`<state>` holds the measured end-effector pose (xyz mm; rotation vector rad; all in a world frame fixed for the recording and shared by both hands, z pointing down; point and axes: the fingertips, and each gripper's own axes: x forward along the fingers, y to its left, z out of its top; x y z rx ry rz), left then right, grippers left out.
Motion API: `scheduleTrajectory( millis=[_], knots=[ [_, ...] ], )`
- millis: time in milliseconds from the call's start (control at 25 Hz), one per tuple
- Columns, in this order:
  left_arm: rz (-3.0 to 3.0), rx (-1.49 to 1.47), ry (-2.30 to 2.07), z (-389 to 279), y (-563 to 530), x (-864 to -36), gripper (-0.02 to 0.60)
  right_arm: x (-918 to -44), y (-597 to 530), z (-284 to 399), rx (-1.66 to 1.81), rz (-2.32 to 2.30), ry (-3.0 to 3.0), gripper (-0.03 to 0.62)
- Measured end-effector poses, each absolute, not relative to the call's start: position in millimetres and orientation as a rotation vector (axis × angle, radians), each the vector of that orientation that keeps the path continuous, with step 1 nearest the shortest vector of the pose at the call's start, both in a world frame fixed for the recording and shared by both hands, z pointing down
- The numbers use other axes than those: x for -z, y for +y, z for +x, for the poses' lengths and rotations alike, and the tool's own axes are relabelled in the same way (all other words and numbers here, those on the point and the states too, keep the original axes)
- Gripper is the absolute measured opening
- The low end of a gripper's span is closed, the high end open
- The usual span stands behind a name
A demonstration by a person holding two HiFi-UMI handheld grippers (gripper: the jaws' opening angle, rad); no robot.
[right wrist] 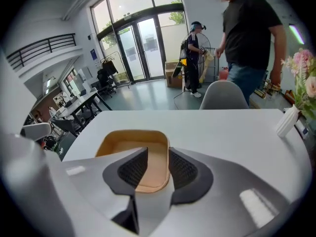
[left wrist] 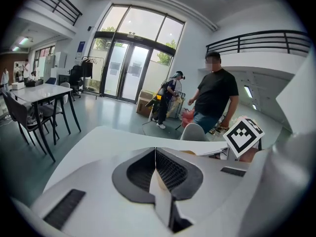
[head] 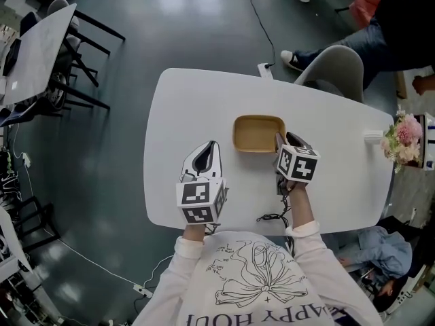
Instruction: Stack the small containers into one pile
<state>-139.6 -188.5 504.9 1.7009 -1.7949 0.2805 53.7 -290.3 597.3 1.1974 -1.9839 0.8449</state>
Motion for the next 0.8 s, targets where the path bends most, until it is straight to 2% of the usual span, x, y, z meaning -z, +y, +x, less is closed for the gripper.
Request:
scheduleTrajectory(
  millis=[360, 520, 800],
  knots=[
    [1.780, -0.215, -1.877, -145, -184, -455, 0.008, -492, -284, 37, -0.559, 1.320, -2.329, 0.140],
    [1.844, -0.177, -1.929, -142, -181, -422, 0.008, -442, -274, 37, -0.425, 1.383, -2.459, 0.094],
    [1.945, -0.109, -2.006, -124, -176, -368, 0.008, -378, -258, 50, -0.277, 1.471, -2.558, 0.066]
  ],
)
